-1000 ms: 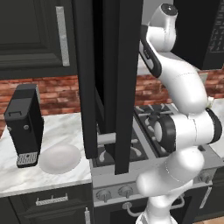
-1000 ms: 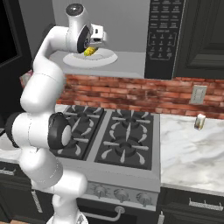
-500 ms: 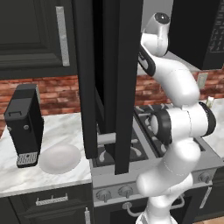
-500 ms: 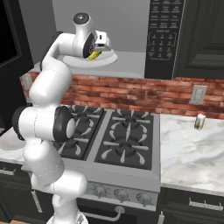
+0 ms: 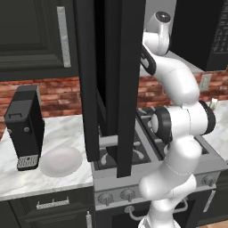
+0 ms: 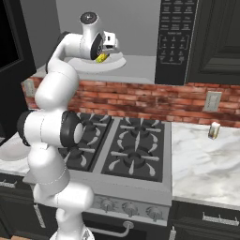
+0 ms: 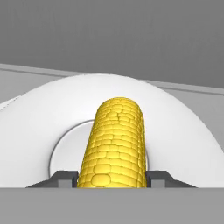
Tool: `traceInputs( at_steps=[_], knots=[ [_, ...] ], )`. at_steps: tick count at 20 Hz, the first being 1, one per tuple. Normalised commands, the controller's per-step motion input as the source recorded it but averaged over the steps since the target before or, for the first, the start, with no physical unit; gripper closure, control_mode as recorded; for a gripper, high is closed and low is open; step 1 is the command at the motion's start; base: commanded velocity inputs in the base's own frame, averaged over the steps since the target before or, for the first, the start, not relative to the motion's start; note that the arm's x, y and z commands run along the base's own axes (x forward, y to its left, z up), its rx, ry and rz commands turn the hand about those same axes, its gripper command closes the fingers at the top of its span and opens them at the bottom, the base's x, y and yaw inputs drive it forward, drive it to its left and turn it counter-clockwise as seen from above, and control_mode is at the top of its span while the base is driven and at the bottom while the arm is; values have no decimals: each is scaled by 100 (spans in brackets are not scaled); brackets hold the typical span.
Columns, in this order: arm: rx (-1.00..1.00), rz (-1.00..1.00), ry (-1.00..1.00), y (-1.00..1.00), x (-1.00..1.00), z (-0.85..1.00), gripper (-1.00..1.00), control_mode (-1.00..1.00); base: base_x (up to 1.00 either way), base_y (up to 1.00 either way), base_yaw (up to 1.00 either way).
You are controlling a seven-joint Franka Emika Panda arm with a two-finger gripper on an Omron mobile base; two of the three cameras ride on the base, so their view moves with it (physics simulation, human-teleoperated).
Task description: Pick the corn from the counter and place it in the microwave.
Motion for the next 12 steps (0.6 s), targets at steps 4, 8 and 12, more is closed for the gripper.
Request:
traceInputs(
  at_steps=[4, 8, 12],
  knots=[
    [0, 0, 0, 0, 1, 0, 100, -100, 0, 0, 0],
    [0, 0, 0, -1, 0, -1, -100, -100, 0, 0, 0],
    [0, 0, 0, -12, -5, 0, -100, -100, 0, 0, 0]
  ],
)
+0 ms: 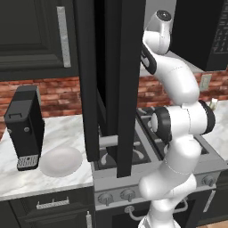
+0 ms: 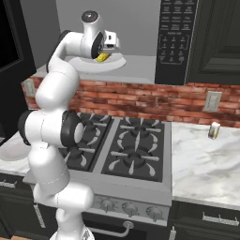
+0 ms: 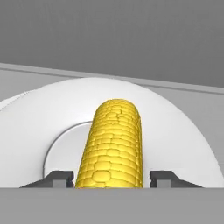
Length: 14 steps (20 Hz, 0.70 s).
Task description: Pick the corn from the counter and place it in the microwave.
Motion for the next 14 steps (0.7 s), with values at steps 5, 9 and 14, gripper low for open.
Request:
traceInputs(
  at_steps=[5, 9, 14],
  knots=[
    [0, 0, -1, -1, -27, 0, -100, -100, 0, 0, 0],
    [2, -4, -10, 0, -82, 0, -100, -100, 0, 0, 0],
    [7, -7, -12, -4, -100, -8, -100, -100, 0, 0, 0]
  ],
)
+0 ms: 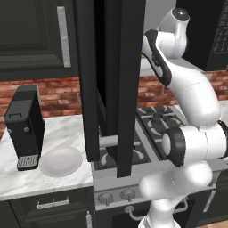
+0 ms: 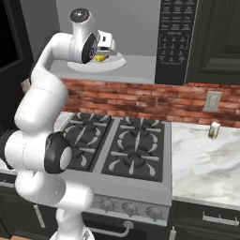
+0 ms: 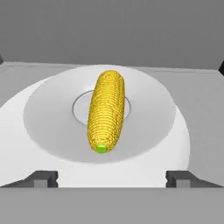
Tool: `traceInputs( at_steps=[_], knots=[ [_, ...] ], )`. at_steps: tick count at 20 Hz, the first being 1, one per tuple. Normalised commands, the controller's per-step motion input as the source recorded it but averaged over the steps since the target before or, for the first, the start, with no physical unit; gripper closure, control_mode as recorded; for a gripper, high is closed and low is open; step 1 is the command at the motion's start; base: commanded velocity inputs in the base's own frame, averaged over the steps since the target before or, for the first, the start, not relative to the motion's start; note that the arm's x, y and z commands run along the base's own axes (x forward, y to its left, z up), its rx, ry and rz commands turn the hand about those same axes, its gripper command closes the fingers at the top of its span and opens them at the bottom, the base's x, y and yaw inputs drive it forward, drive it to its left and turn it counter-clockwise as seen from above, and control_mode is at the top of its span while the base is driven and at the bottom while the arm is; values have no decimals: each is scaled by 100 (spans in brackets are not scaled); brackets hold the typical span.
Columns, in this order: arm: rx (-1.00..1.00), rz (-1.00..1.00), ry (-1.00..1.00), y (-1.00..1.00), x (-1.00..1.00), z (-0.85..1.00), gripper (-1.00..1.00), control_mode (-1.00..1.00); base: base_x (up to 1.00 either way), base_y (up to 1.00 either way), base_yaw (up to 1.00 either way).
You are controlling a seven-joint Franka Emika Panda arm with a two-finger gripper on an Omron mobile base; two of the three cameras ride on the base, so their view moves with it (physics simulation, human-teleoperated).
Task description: Pick the corn from the counter and place it in the microwave.
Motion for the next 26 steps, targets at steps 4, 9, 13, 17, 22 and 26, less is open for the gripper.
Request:
traceInputs(
  at_steps=[4, 9, 13, 17, 22, 26],
  knots=[
    [15, -14, -21, -6, -100, -15, -100, -100, 0, 0, 0],
    [19, -16, -13, -1, -100, -1, -100, -100, 0, 0, 0],
    [14, -15, -1, -3, -100, 0, -100, -100, 0, 0, 0],
    [9, -11, 0, 0, -100, -6, -100, -100, 0, 0, 0],
    [7, -6, 0, 3, -100, -26, -100, -100, 0, 0, 0],
    [3, 0, -3, 13, -100, -61, -100, -100, 0, 0, 0]
  ],
)
